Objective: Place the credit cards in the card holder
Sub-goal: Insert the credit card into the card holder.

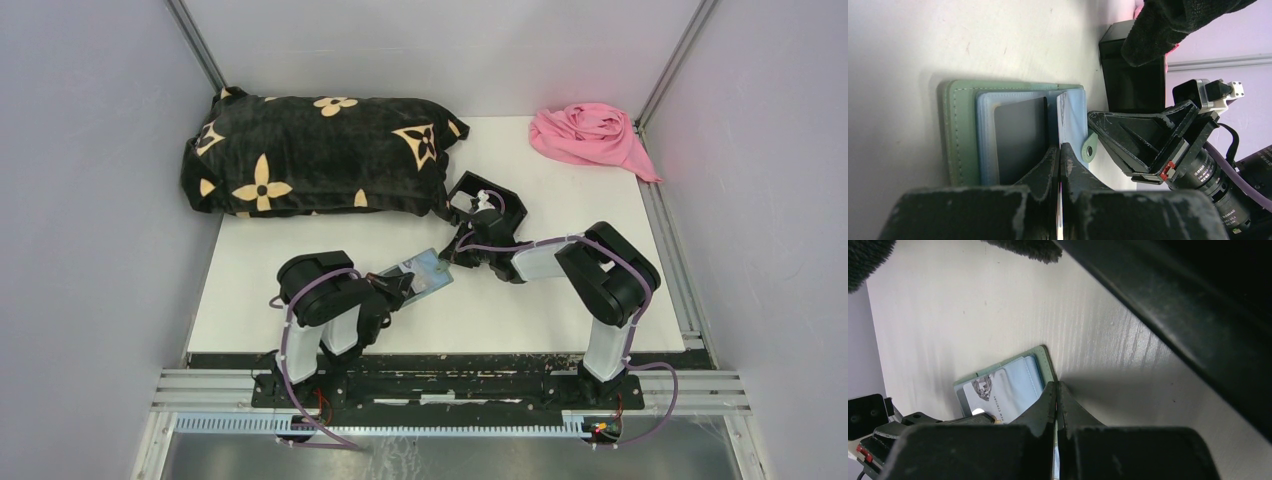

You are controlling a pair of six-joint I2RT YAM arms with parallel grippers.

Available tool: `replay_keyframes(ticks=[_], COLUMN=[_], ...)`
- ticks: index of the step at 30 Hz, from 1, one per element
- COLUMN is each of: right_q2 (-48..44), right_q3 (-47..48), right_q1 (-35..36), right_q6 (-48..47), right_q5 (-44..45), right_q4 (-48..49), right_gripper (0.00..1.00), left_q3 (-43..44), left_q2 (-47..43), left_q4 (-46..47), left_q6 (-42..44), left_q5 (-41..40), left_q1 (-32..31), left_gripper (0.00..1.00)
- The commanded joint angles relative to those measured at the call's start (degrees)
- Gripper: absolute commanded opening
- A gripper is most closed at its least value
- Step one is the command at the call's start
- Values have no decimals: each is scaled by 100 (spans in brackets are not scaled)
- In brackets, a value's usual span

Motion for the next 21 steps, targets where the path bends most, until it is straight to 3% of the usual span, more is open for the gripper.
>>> replay_keyframes(ticks=[1, 9, 21], right_q2=[464, 429, 464], right_q3=[-359, -359, -317], right_q1=[174, 244, 316], right_q6=[-185, -177, -167], right_q5=[252, 278, 279], right_q4=[-1390, -1454, -1465], right_gripper=[1, 1, 1], left_q3=[69, 256, 233], left_q2=[261, 523, 638], left_q4=[1038, 1027, 1019], left_q6=[163, 110, 183], left_q5=[-447, -424, -537], left_q1=[-52, -133, -236], left_gripper=[3, 3, 24])
